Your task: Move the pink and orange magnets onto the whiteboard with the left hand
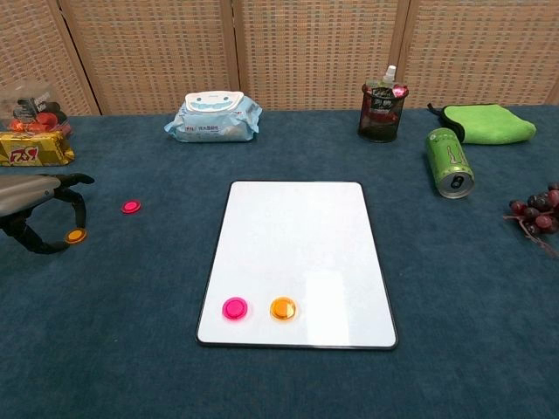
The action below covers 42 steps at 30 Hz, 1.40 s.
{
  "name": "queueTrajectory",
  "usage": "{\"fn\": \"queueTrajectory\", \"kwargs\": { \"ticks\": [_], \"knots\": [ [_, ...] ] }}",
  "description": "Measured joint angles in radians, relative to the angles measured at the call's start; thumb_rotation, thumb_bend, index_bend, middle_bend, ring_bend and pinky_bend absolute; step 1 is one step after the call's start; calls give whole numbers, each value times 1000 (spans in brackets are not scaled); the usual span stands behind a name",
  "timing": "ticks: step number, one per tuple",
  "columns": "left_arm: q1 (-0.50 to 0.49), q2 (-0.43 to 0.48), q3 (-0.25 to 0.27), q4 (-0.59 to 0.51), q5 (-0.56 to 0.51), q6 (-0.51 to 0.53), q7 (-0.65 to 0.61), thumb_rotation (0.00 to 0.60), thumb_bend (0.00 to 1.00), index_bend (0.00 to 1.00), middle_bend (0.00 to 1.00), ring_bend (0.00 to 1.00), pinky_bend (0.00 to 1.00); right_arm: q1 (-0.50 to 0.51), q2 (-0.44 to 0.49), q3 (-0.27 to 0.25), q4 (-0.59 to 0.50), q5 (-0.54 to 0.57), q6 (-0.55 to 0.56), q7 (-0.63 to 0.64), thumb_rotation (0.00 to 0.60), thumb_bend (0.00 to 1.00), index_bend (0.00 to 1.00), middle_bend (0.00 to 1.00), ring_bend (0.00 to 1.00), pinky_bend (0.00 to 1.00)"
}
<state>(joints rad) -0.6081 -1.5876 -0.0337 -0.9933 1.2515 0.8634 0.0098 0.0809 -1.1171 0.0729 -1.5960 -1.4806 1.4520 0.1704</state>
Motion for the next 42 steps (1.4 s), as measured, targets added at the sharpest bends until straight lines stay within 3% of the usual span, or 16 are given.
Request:
{"fn": "queueTrajectory", "kwargs": {
  "ticks": [2,13,25,32,42],
  "knots": [
    [1,0,-4,-4,-1,-4,0,600,337,608,0,0,0,0,0,0,0,-1,0,2,600,311,100,0,0,0],
    [3,21,-23,-52,6,12,11,600,336,612,0,0,0,1,1,0,-2,-1,-2,2,600,311,100,0,0,0],
    [-67,70,-88,-360,31,37,113,600,335,612,0,0,0,2,1,0,-1,0,-4,-1,600,311,99,0,0,0],
    [-169,-29,-133,-470,-86,-25,311,600,335,612,0,0,0,2,4,-1,0,3,-9,12,600,311,99,0,0,0],
    [-264,-213,-155,-418,-297,-57,485,600,336,612,0,0,0,3,9,-2,0,2,-15,35,600,311,99,0,0,0]
  ]
}}
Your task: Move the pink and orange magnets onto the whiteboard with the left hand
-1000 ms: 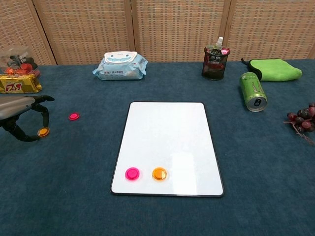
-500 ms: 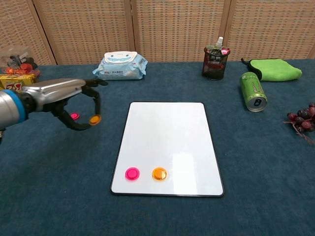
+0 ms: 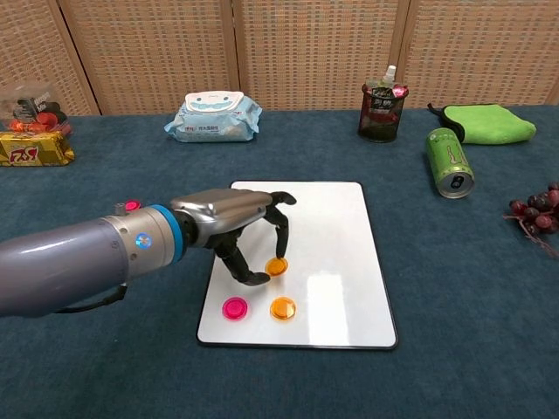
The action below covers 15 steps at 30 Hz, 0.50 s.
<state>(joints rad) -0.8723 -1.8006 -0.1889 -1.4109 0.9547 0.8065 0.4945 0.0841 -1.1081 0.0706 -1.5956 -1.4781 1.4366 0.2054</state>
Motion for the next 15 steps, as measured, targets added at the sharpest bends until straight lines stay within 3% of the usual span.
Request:
{"fn": "queueTrajectory", "kwargs": {
  "ticks": [5,15],
  "knots": [
    [-36,-49,-6,24,-65,13,49,600,335,612,0,0,0,0,1,0,-1,1,0,2,600,311,99,0,0,0],
    [-50,-58,4,21,-97,47,81,600,333,612,0,0,0,-1,1,0,-1,0,0,3,600,311,99,0,0,0]
  ]
}}
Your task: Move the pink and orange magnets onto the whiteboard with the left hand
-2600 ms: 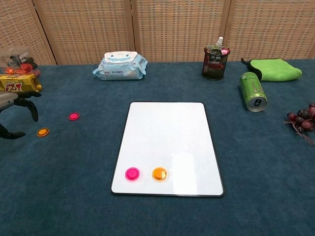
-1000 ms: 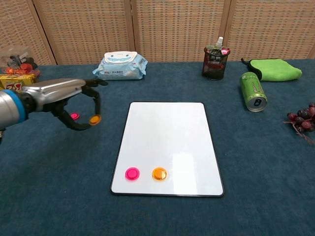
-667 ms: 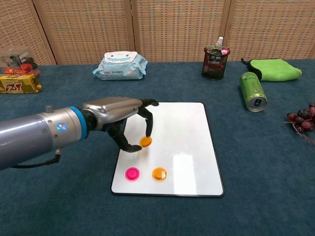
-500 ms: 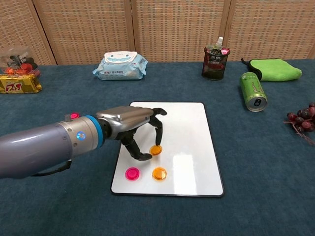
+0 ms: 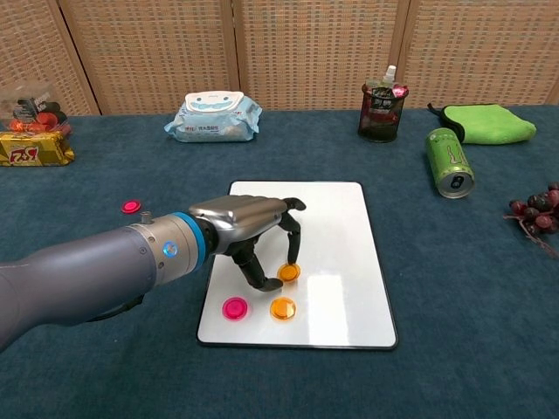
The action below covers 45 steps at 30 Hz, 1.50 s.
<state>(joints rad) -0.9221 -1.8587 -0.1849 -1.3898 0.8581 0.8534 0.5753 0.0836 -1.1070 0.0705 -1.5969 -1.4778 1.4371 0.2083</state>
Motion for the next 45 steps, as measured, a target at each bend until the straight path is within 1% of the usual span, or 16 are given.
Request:
{"fn": "queueTrajectory", "kwargs": {
  "ticks": [3,4,6,11,13,21,25,28,34,36,40,45],
  "knots": [
    [-3,-1,4,-4,-10,10,13,600,325,611,0,0,0,0,0,0,0,0,0,0,600,311,99,0,0,0],
    [-5,-1,5,-4,-13,12,18,600,319,596,0,0,0,0,0,0,1,-1,1,0,600,311,99,0,0,0],
    [-7,-3,8,-5,-23,20,31,600,311,525,0,0,0,-1,-1,0,1,-1,2,0,600,311,99,0,0,0],
    [-14,-5,15,-15,-56,47,75,600,304,288,0,0,0,-1,0,0,1,-1,2,1,600,311,99,0,0,0],
    [-16,-5,15,-22,-63,62,89,600,304,244,0,0,0,-1,-1,0,1,-1,2,1,600,311,99,0,0,0],
    [-18,11,13,-49,-70,82,92,600,306,229,0,0,0,-1,-1,0,2,-2,3,2,600,311,99,0,0,0],
    [-9,42,11,-72,-47,94,75,600,305,229,0,0,0,-1,-1,0,3,-1,3,5,600,311,99,0,0,0],
    [3,87,10,-90,-33,108,62,600,306,229,0,0,0,-1,0,-1,3,-2,2,5,600,311,99,0,0,0],
    [50,217,8,-99,-12,132,4,600,318,229,0,0,0,0,0,-1,0,-2,1,-1,600,311,99,0,0,0],
    [70,257,9,-83,-1,130,-40,600,322,229,0,0,0,0,0,-1,-1,-2,0,-5,600,311,99,0,0,0],
    [107,289,15,-11,28,110,-152,600,330,236,0,0,0,-1,-1,-1,-6,-1,2,-10,600,311,99,0,0,0],
    [142,299,24,143,55,44,-284,600,335,254,0,0,0,-1,-1,-1,-11,4,-1,-16,600,311,99,0,0,0]
  ]
}}
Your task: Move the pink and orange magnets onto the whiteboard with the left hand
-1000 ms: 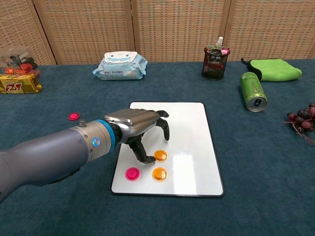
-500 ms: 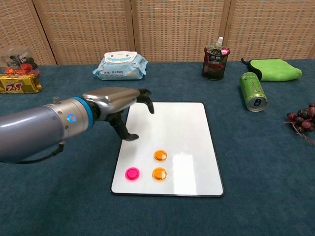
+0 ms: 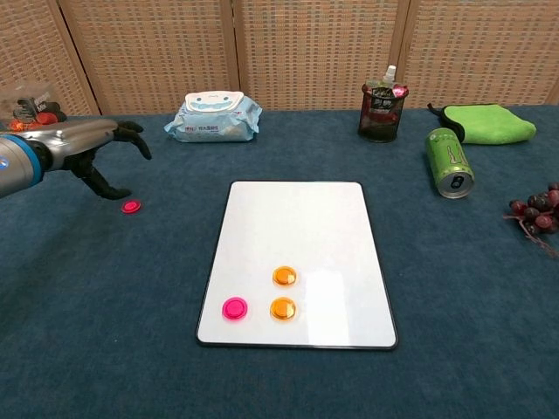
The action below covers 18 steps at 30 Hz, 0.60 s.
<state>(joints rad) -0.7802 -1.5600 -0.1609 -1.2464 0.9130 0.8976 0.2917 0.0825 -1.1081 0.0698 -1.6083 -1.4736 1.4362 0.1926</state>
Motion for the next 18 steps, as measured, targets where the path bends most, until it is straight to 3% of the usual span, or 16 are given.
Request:
{"fn": "queueTrajectory", "kwargs": {
  "ticks": [8,18],
  "knots": [
    [22,-56,9,211,48,-101,-135,600,337,274,0,0,0,1,1,0,0,3,-3,-1,600,311,99,0,0,0],
    [18,-110,-1,286,77,-145,-167,600,338,336,0,0,0,0,2,0,0,4,-4,4,600,311,99,0,0,0]
  ]
}}
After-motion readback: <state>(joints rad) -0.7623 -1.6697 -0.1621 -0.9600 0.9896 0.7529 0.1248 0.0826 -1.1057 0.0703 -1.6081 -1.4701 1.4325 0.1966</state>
